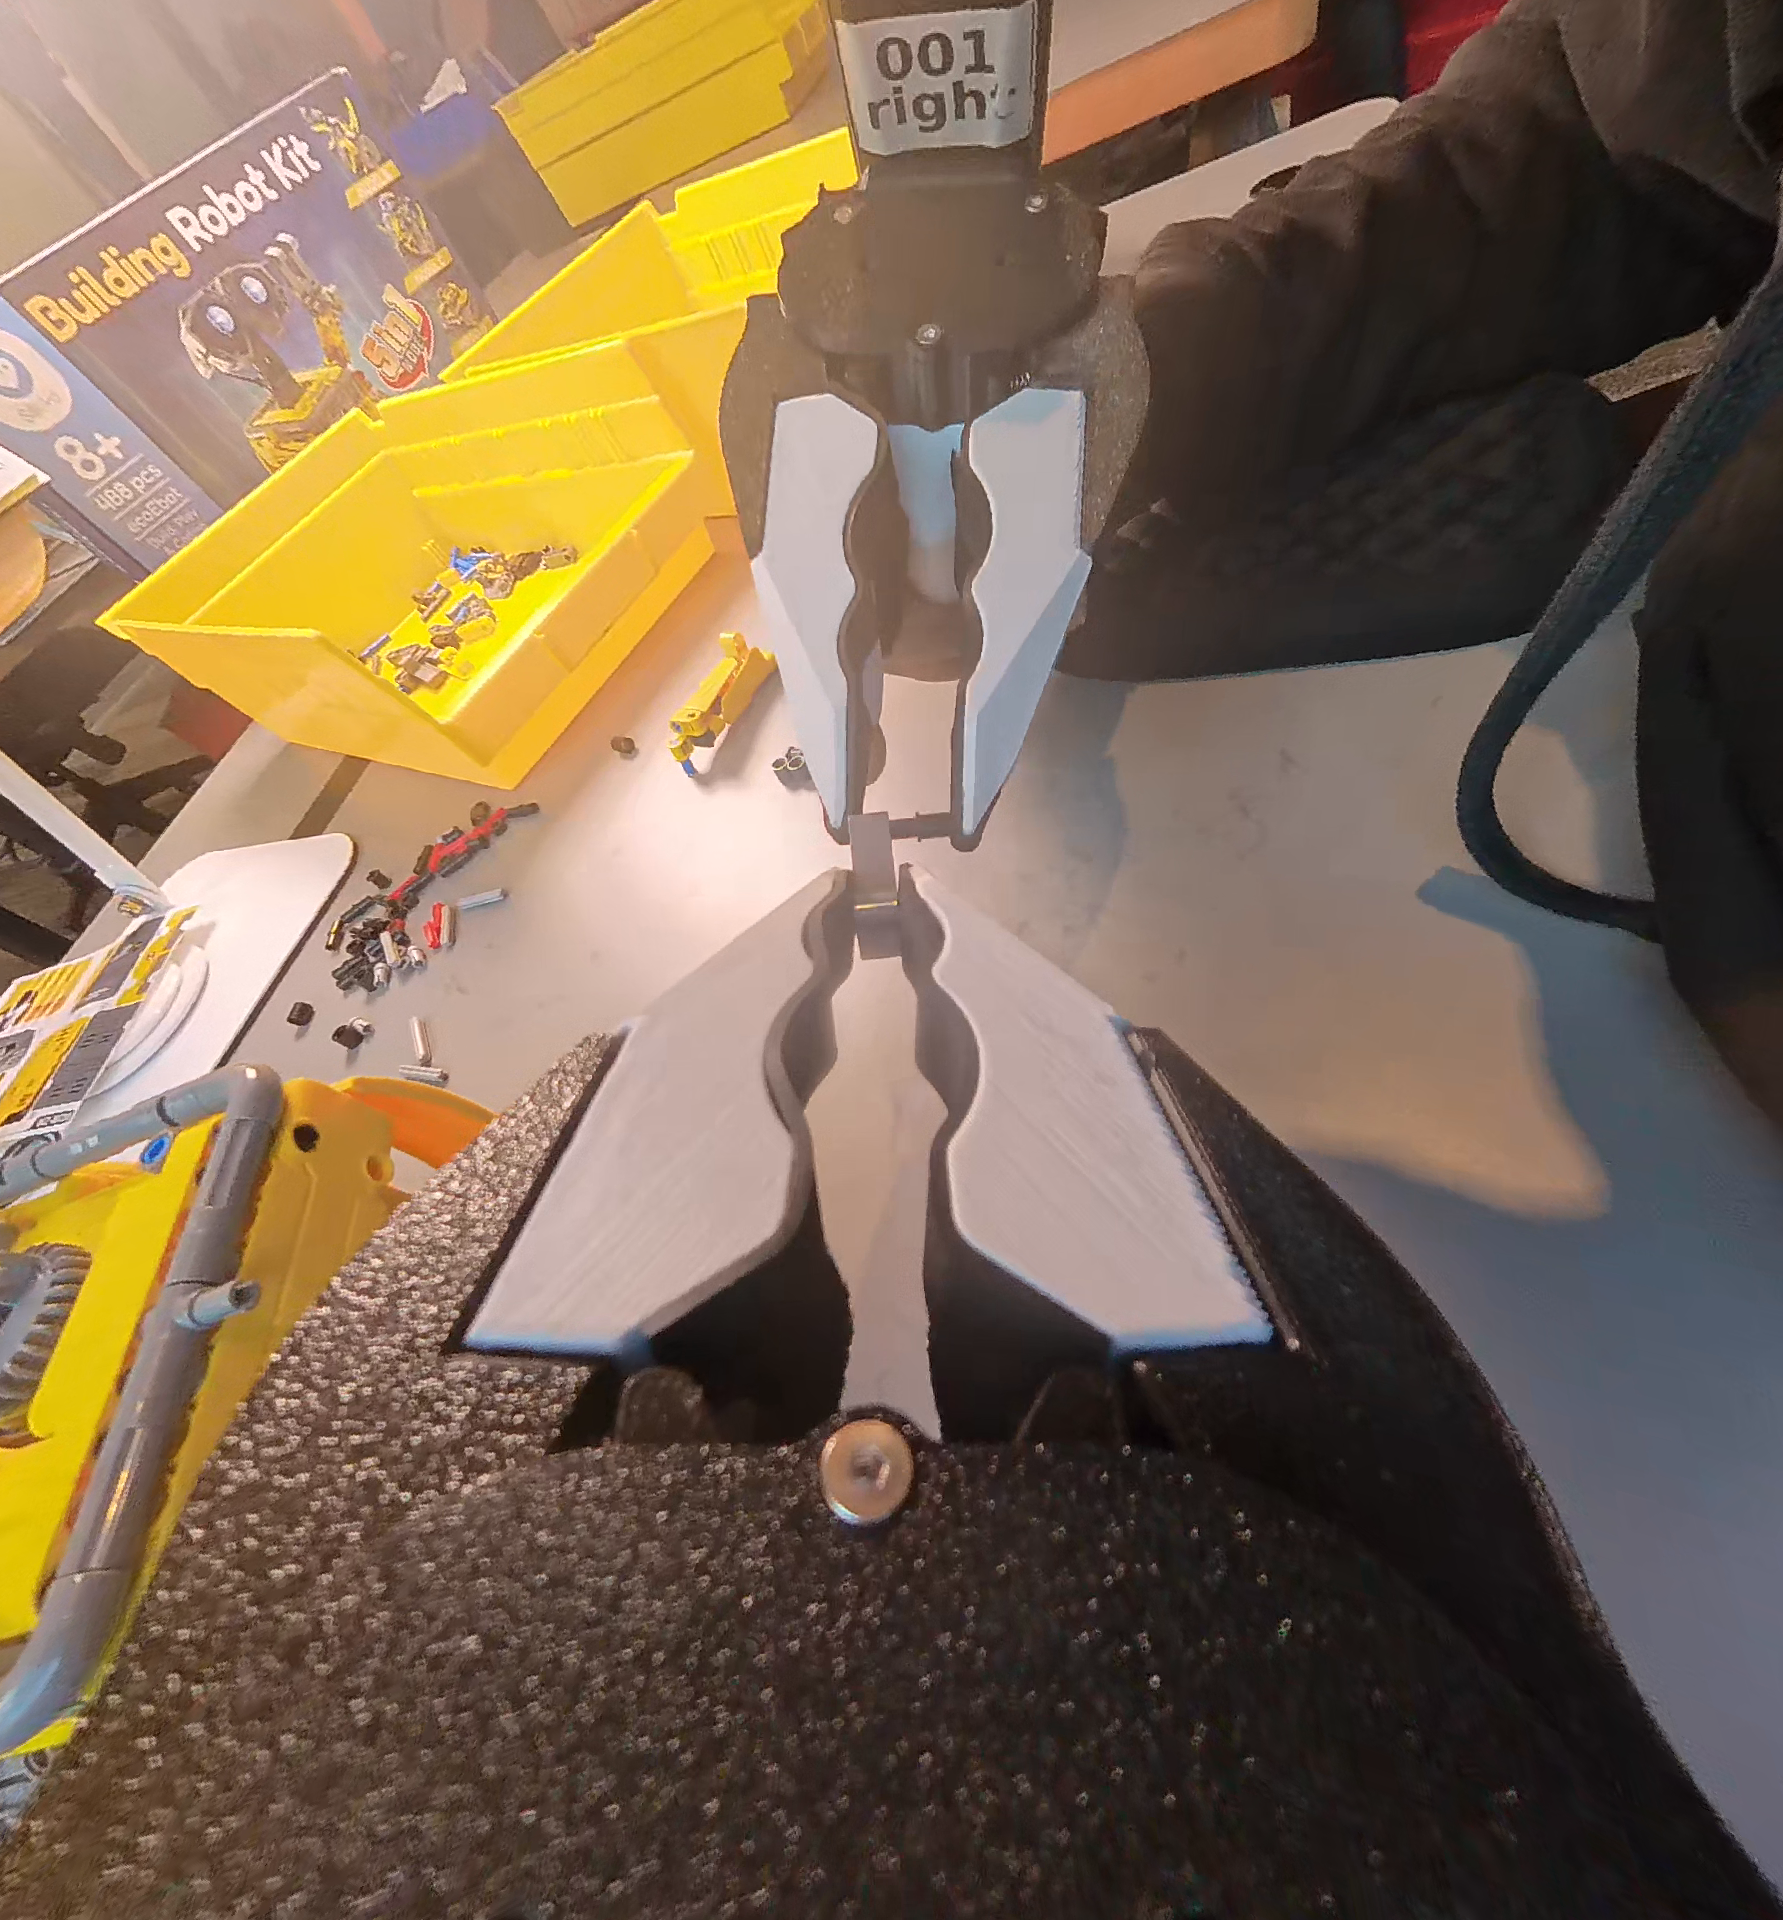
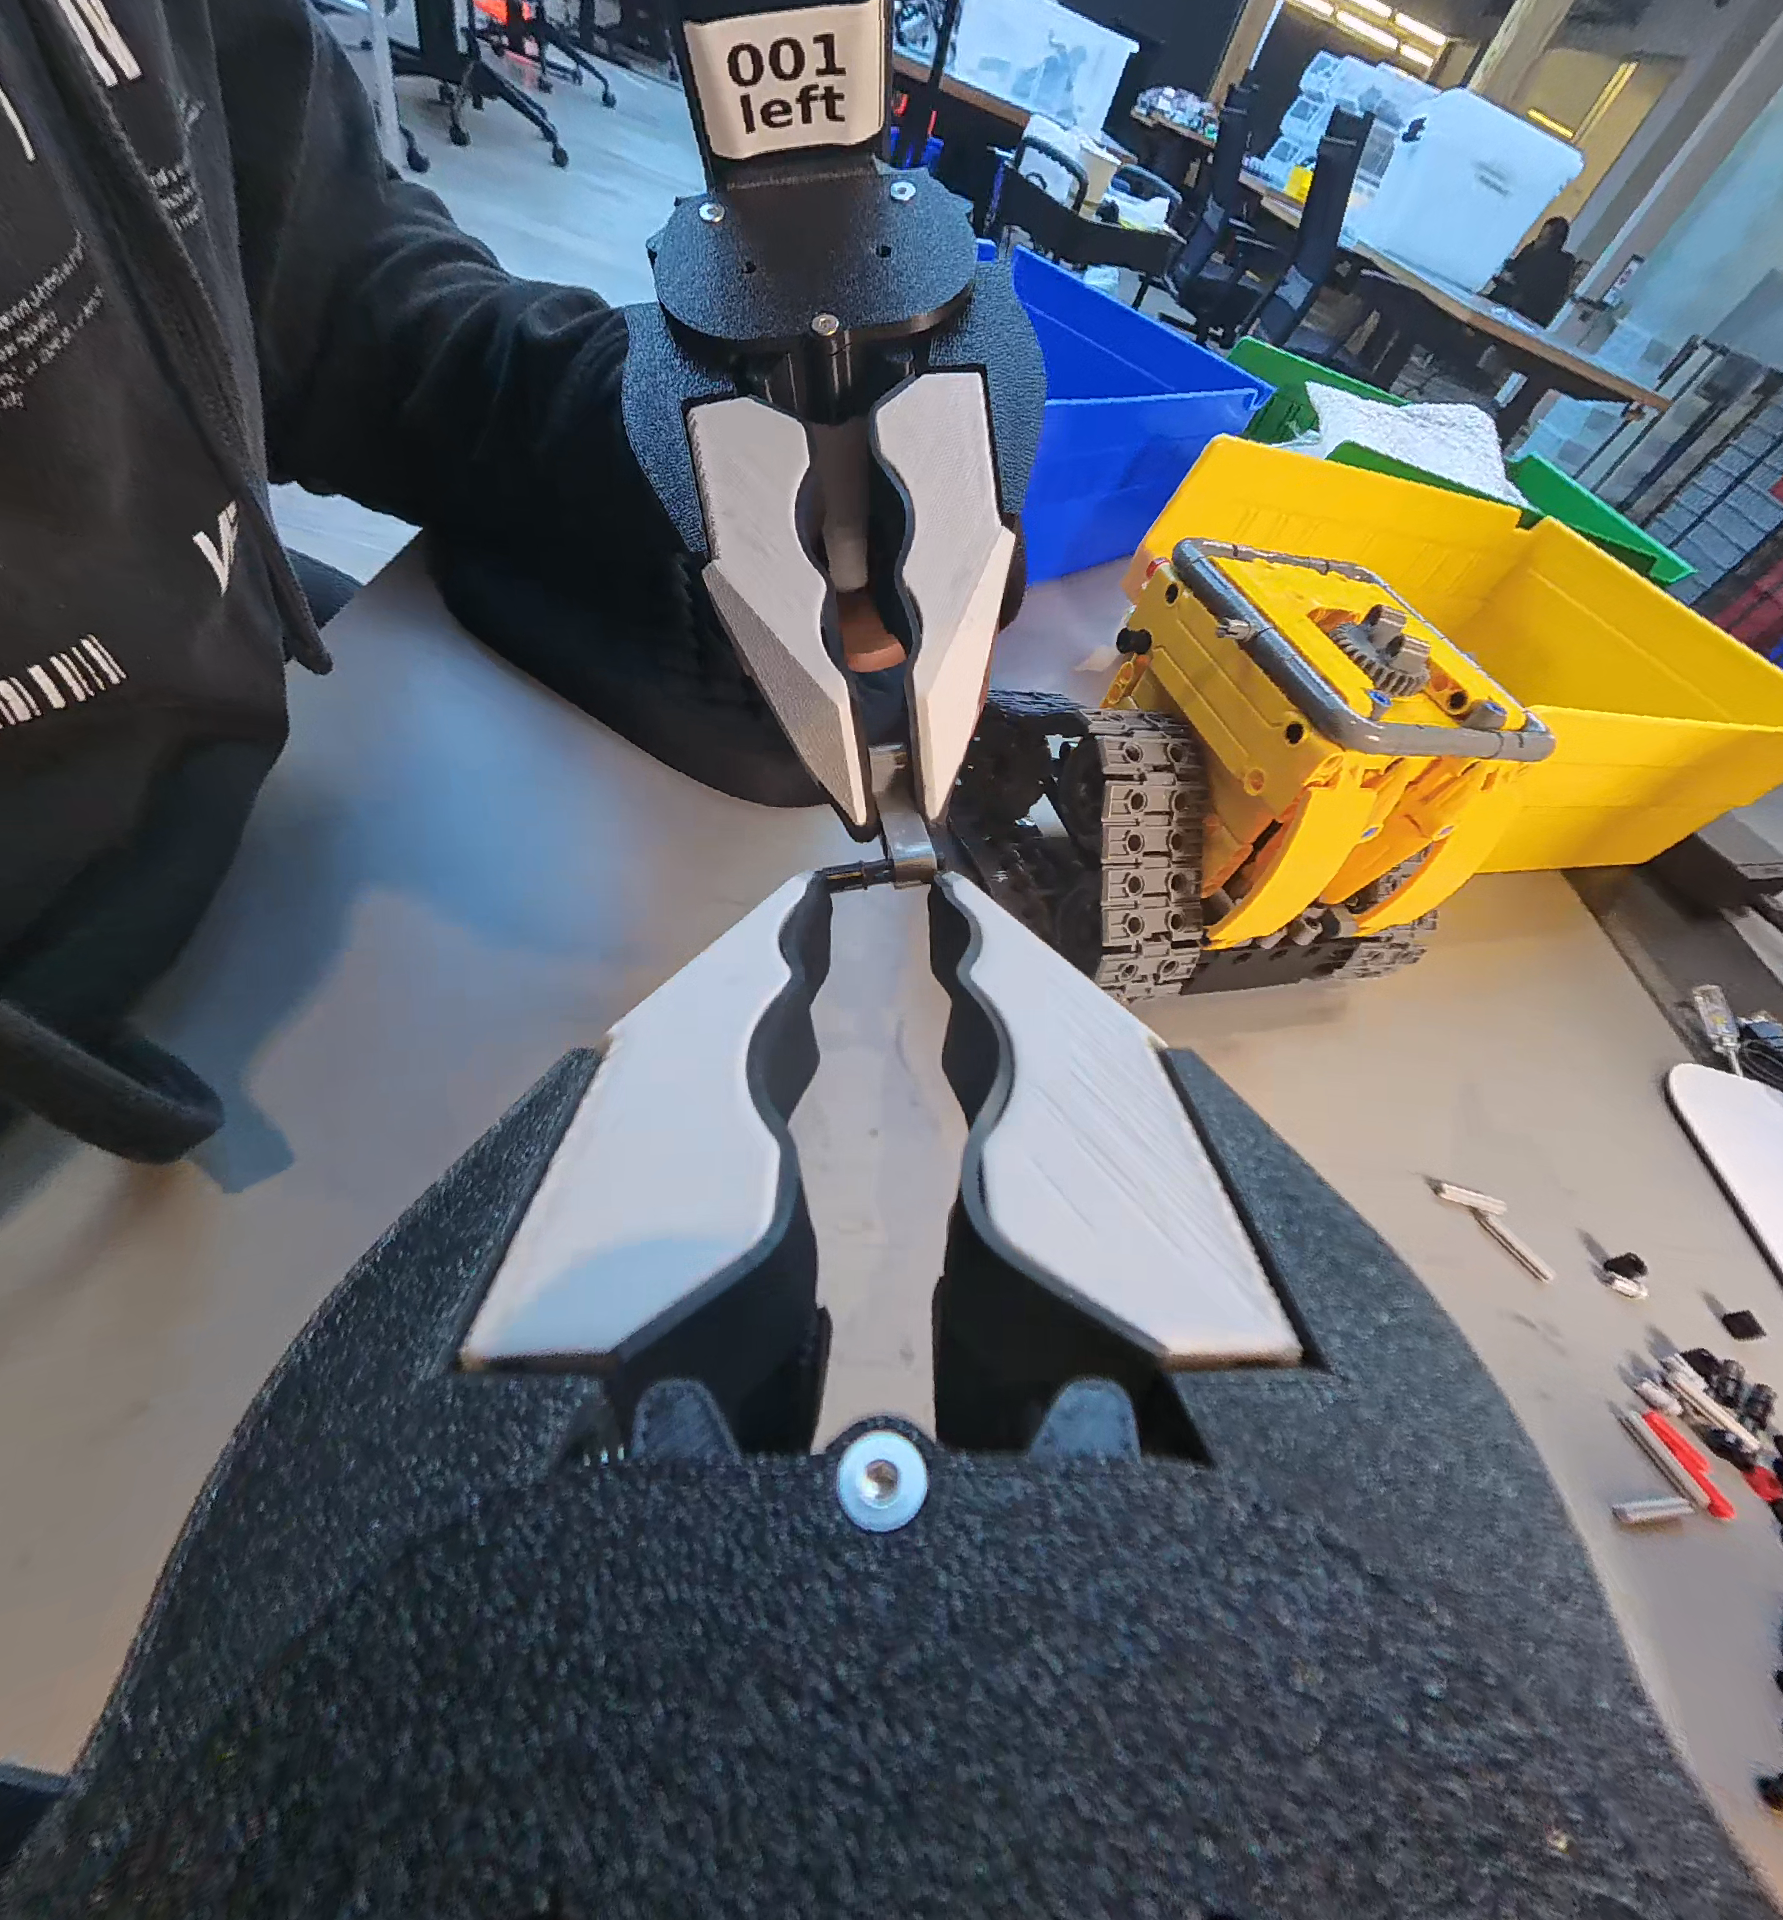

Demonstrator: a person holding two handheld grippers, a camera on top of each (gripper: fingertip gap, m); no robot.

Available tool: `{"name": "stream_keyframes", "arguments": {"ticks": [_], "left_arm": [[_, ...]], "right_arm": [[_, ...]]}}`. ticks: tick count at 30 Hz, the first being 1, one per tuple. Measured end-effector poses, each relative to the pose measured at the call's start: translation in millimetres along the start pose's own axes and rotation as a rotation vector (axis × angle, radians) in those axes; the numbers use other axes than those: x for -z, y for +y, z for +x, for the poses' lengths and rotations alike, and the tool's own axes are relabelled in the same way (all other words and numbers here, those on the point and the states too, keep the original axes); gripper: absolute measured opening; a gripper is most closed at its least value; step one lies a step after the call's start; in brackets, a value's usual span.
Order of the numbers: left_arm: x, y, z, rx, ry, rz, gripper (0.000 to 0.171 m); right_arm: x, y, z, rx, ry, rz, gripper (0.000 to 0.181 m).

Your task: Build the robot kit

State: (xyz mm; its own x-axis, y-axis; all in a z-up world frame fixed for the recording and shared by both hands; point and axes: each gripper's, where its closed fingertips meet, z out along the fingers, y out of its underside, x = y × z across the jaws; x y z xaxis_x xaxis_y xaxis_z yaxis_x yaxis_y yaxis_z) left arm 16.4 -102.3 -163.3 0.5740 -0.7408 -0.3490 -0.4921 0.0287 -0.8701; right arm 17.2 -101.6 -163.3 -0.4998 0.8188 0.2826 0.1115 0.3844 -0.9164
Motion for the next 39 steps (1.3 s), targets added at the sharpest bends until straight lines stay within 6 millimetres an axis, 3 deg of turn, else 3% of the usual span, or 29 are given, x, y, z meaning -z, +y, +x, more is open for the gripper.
{"name": "stream_keyframes", "arguments": {"ticks": [18,26,36,39], "left_arm": [[-3,5,6,0.059,0.040,-0.008,0.008],[-3,2,-1,0.214,0.071,0.046,0.007],[3,-9,-9,0.470,0.190,0.148,0.007],[2,-13,-2,0.503,0.260,0.158,0.007]], "right_arm": [[-1,6,-2,-0.068,-0.038,0.003,0.013],[1,2,4,-0.109,-0.026,0.041,0.015],[5,-16,12,0.156,0.158,0.042,0.034],[0,-17,4,0.304,0.185,-0.003,0.025]]}}
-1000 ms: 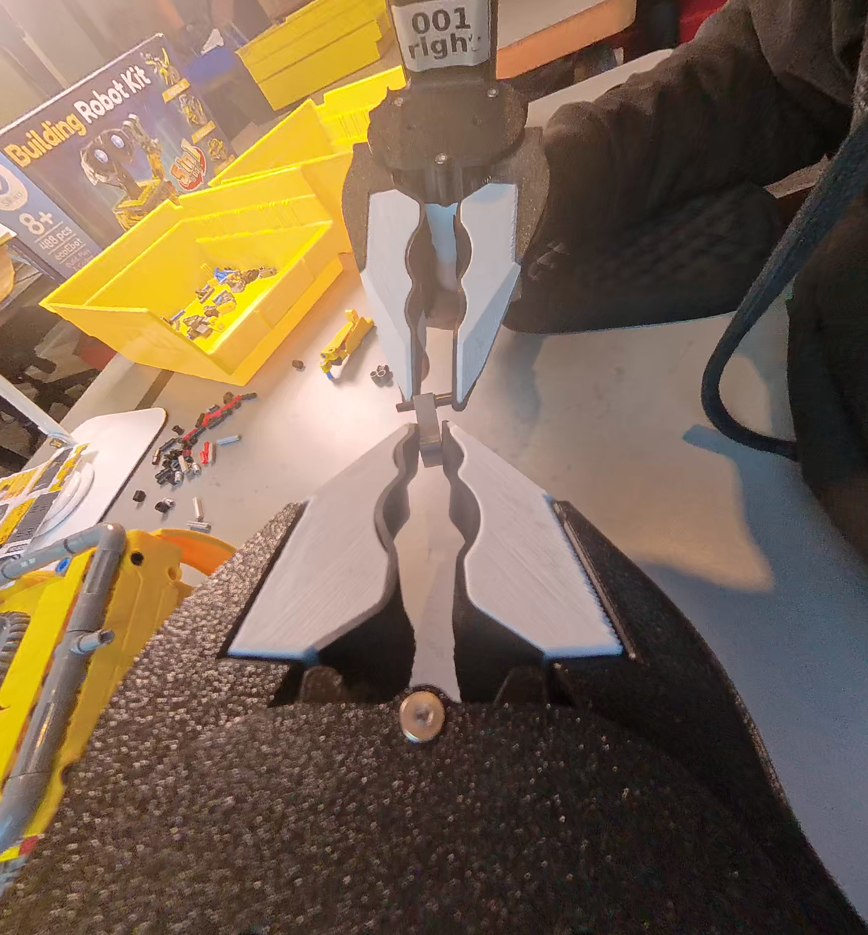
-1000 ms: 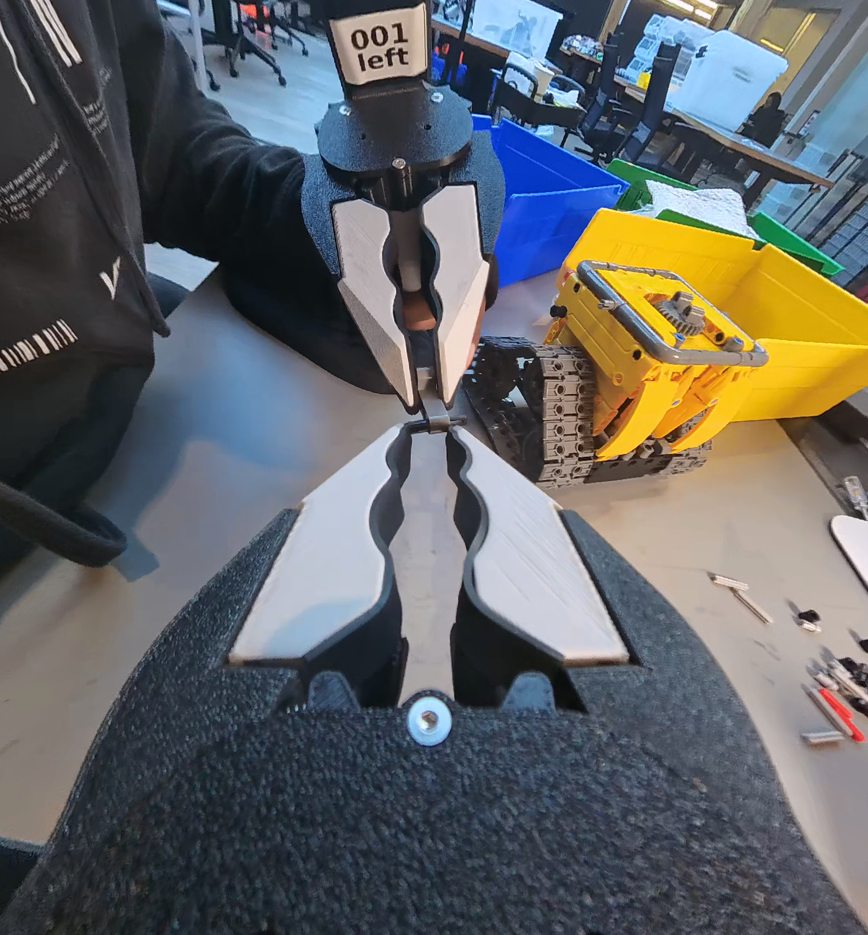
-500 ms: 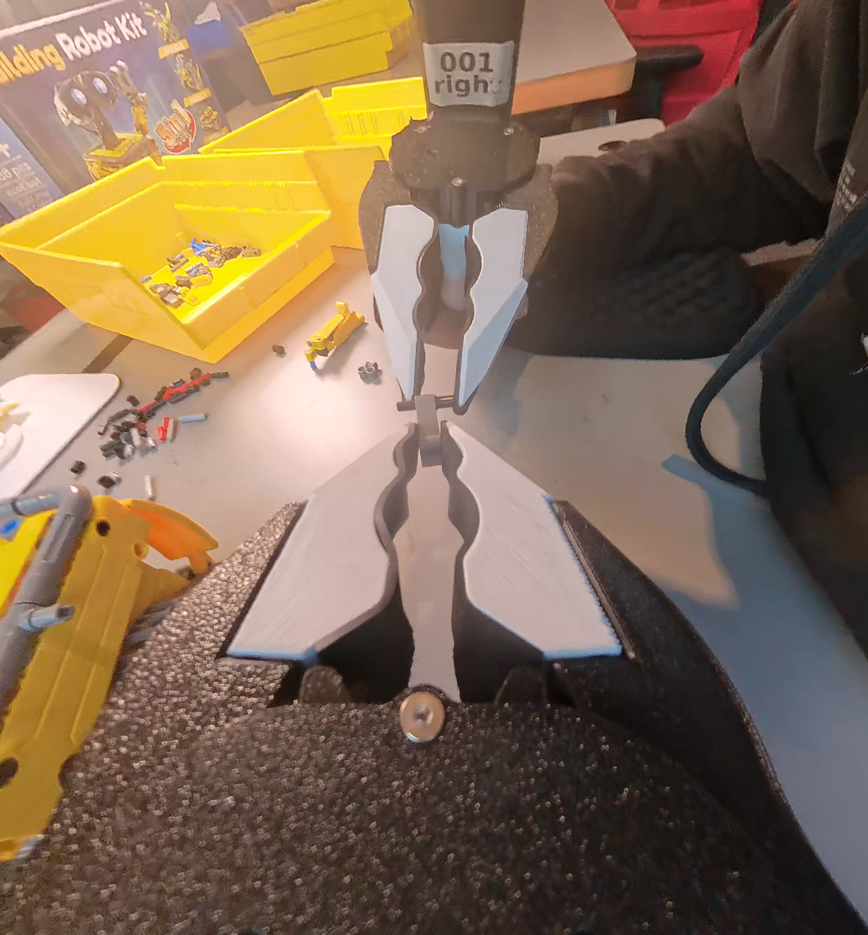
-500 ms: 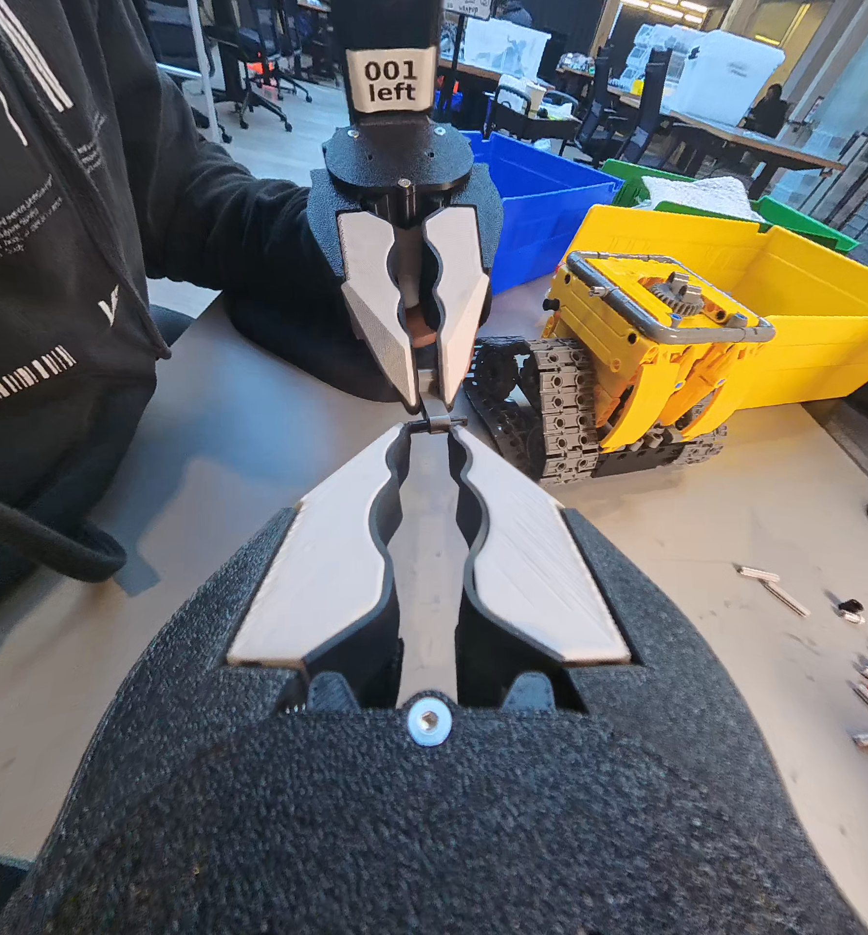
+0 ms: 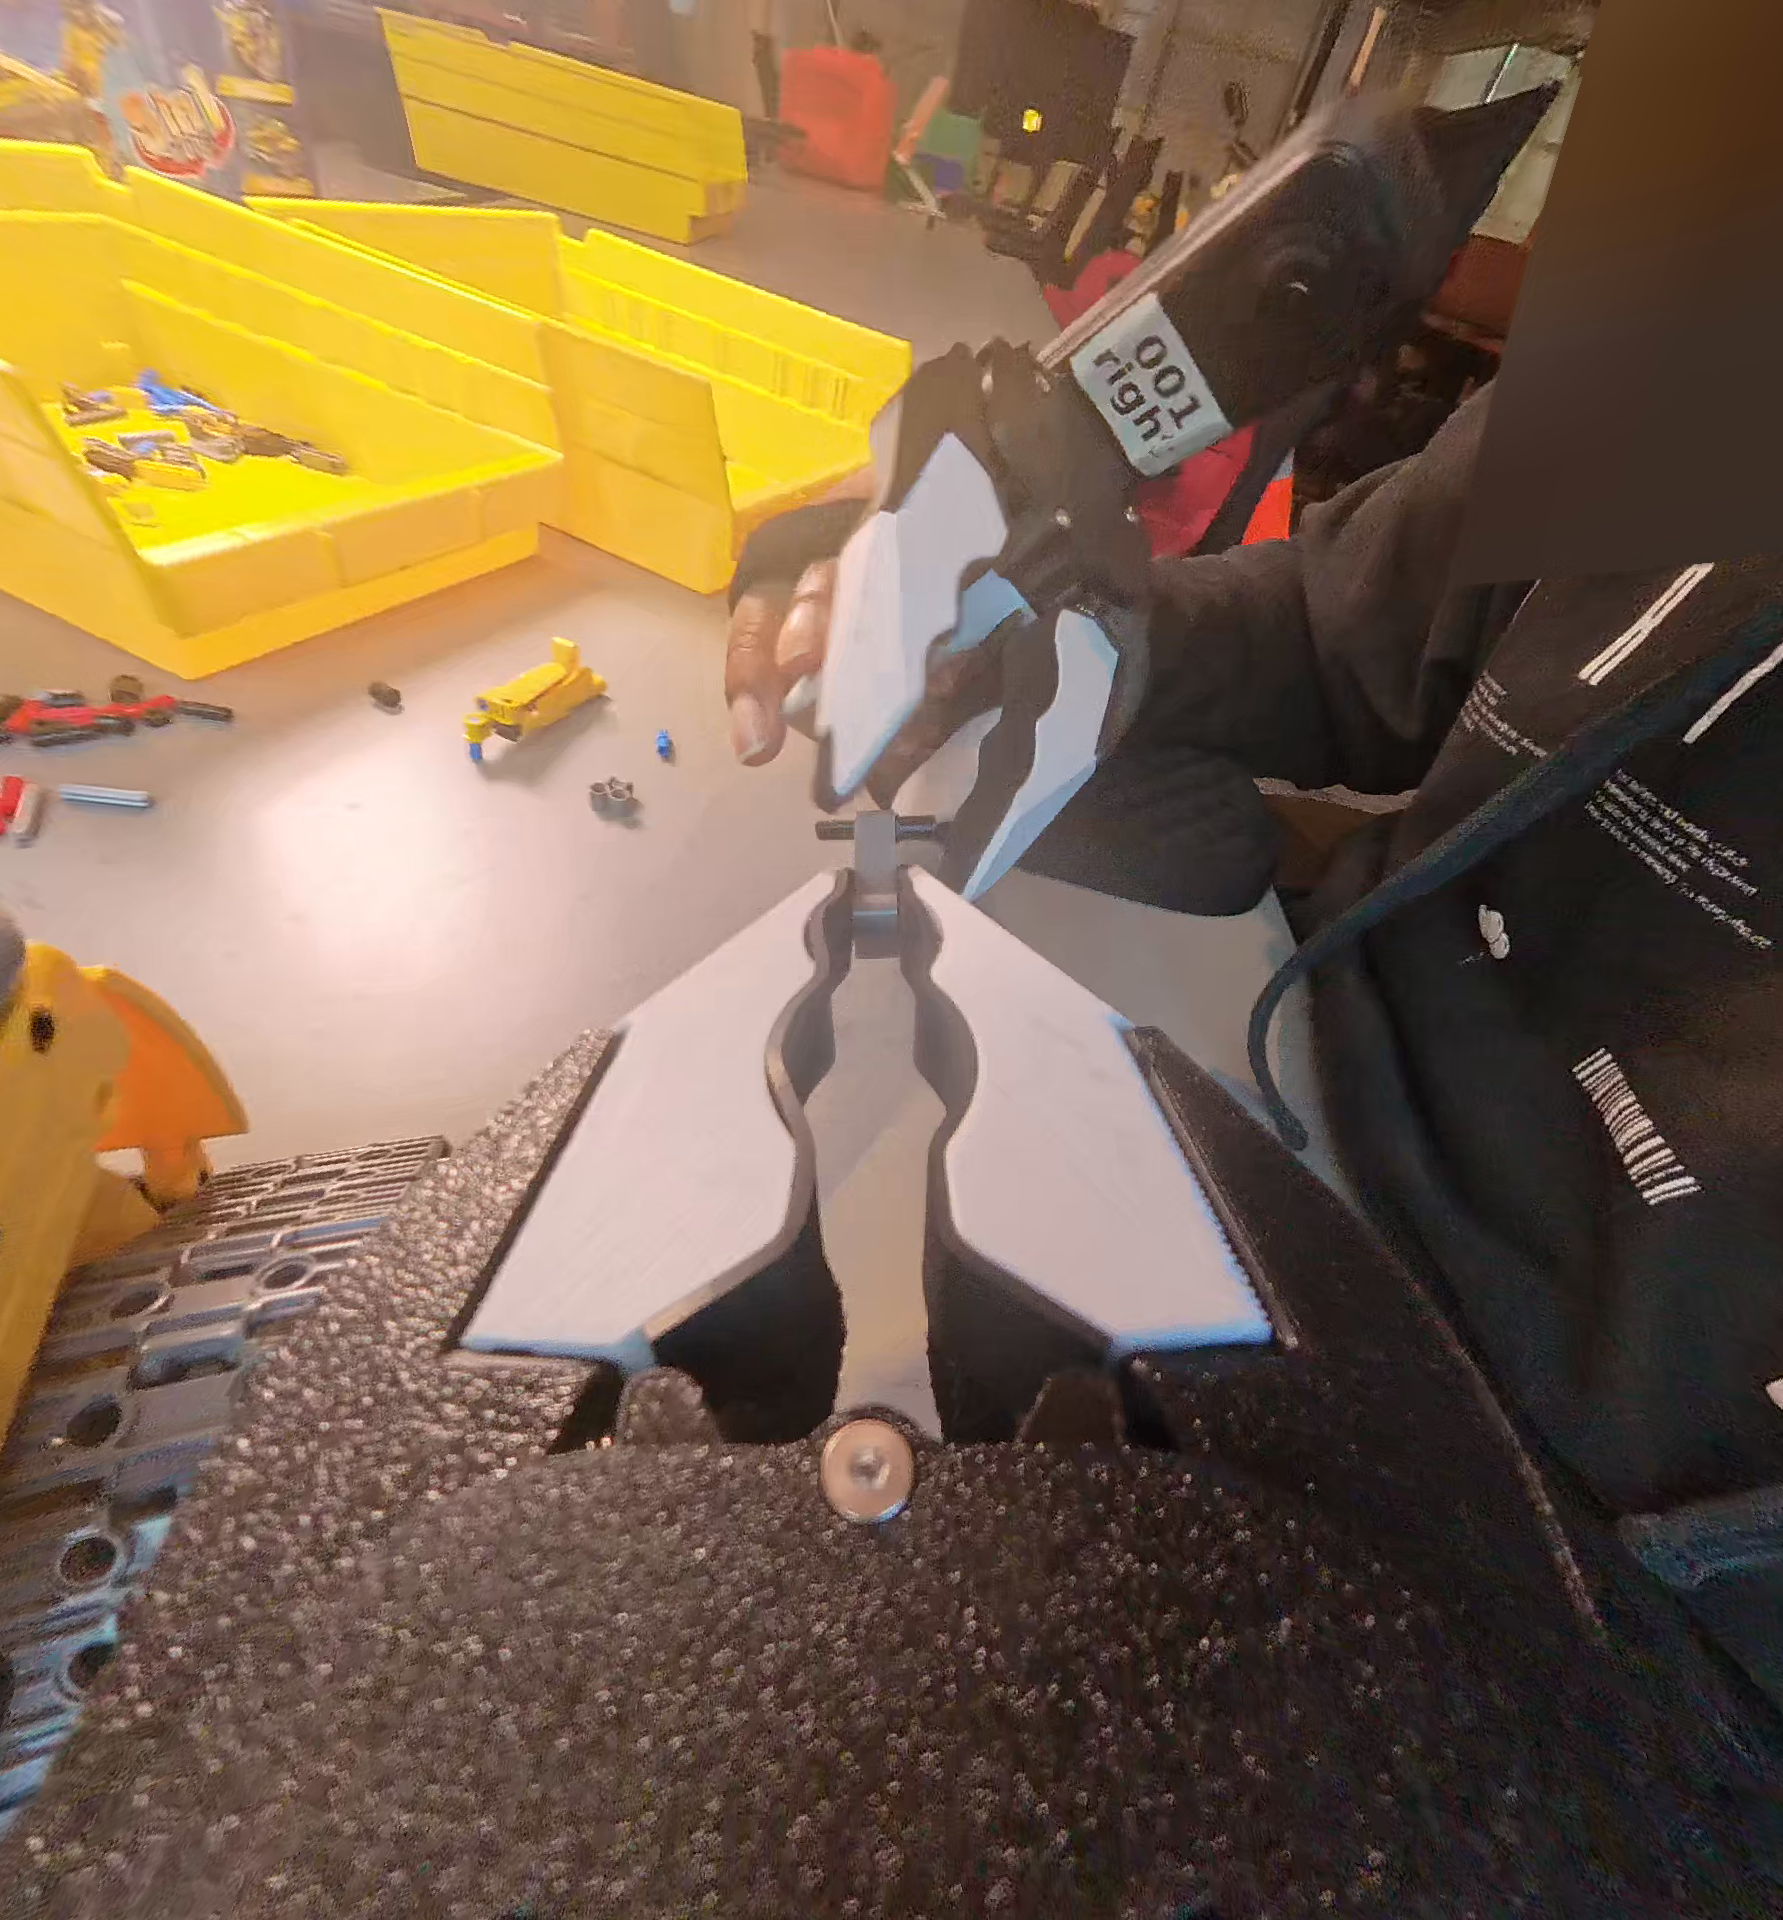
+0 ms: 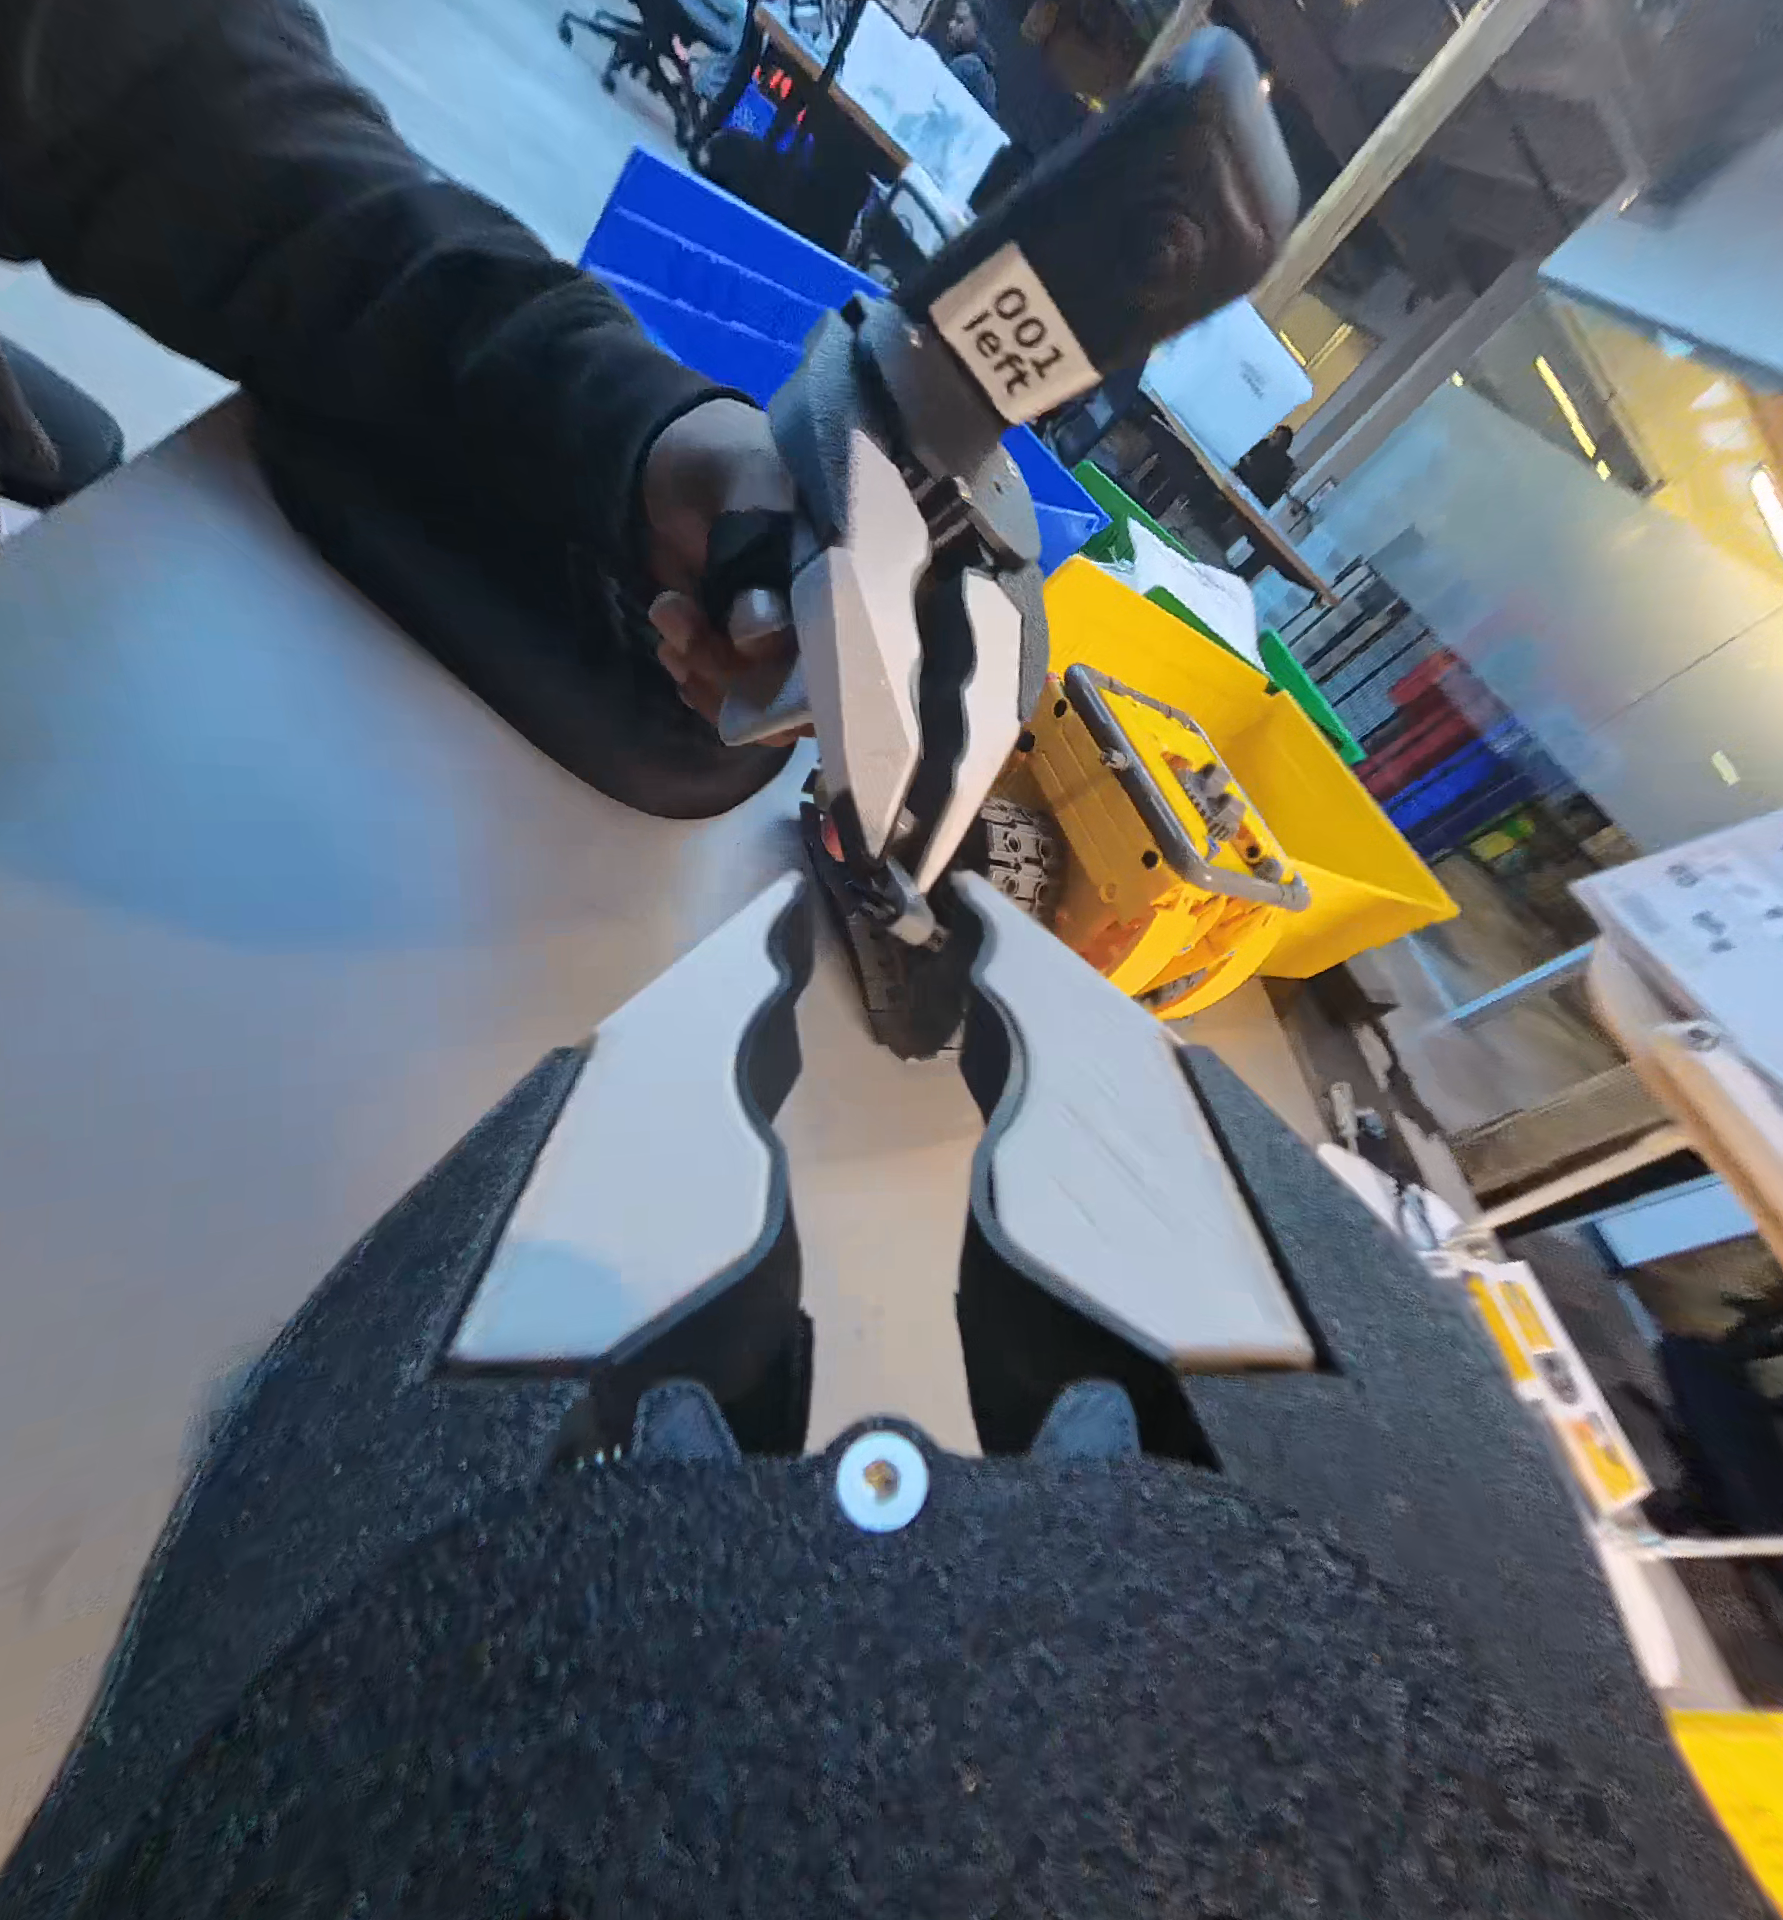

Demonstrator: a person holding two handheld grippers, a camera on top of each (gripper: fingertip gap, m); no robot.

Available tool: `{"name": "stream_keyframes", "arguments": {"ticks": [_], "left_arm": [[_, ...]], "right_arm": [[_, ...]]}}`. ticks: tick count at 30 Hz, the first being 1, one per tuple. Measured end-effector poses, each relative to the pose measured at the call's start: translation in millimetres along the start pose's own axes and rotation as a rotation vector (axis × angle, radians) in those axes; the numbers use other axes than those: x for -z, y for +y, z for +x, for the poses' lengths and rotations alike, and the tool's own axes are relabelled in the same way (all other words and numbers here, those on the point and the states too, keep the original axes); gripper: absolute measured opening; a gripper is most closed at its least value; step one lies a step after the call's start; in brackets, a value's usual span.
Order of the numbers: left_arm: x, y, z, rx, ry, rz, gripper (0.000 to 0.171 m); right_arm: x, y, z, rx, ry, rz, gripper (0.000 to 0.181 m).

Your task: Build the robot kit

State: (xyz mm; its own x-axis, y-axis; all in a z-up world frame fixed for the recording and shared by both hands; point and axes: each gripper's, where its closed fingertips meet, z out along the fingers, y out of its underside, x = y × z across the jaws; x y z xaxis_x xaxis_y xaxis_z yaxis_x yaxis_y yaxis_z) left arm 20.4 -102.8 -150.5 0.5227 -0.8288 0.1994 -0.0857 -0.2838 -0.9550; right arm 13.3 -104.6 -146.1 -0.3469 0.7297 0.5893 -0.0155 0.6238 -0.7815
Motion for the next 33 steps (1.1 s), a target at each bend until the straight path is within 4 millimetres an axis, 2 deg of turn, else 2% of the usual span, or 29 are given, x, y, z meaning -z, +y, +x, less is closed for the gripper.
{"name": "stream_keyframes", "arguments": {"ticks": [2,5,8,10,11,15,17,18,26,28,31,33], "left_arm": [[-2,2,3,0.013,0.030,-0.014,0.007],[-2,2,7,0.045,0.075,-0.010,0.007],[2,-4,13,0.040,0.117,0.028,0.013],[8,-11,15,-0.029,0.101,0.074,0.025],[10,-11,12,-0.082,0.063,0.077,0.026],[4,2,5,-0.313,-0.089,-0.019,0.021],[-3,10,2,-0.383,-0.135,-0.077,0.014],[-5,14,2,-0.403,-0.143,-0.098,0.007],[-13,37,-12,-0.420,-0.201,-0.254,0.007],[-14,41,-12,-0.427,-0.199,-0.278,0.009],[-15,46,-15,-0.427,-0.207,-0.313,0.024],[-17,50,-11,-0.421,-0.173,-0.328,0.018]], "right_arm": [[0,-1,-2,0.061,0.008,-0.012,0.011],[2,-4,-4,0.019,-0.022,0.004,0.010],[4,-9,-4,-0.159,-0.082,0.058,0.008],[7,-10,0,-0.347,-0.143,0.090,0.008],[7,-7,3,-0.420,-0.157,0.089,0.008],[1,8,-4,-0.590,-0.225,-0.011,0.008],[-1,8,-8,-0.638,-0.252,-0.010,0.006],[-1,10,-6,-0.655,-0.246,-0.015,0.004],[-5,36,-15,-0.673,-0.266,-0.138,0.004],[-5,37,-18,-0.668,-0.280,-0.143,0.004],[-4,32,-22,-0.634,-0.306,-0.130,0.004],[-4,31,-24,-0.616,-0.313,-0.125,0.004]]}}
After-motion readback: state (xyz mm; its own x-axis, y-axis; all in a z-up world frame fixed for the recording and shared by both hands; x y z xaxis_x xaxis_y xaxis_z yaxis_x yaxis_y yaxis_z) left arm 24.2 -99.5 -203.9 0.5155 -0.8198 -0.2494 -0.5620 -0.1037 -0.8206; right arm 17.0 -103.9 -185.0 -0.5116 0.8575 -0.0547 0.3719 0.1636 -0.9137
